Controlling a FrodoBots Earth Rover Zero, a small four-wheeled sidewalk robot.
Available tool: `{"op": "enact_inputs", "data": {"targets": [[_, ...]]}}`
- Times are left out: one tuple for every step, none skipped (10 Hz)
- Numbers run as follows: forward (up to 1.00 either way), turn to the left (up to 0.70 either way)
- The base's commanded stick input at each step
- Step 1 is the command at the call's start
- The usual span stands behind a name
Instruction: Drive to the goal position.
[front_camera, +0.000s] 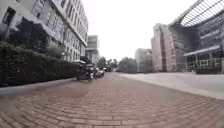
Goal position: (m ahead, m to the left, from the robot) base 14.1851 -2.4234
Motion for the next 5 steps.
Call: {"op": "enact_inputs", "data": {"targets": [[0.45, 0.00], [0.45, 0.00], [0.45, 0.00], [0.45, 0.00], [0.45, 0.00]]}}
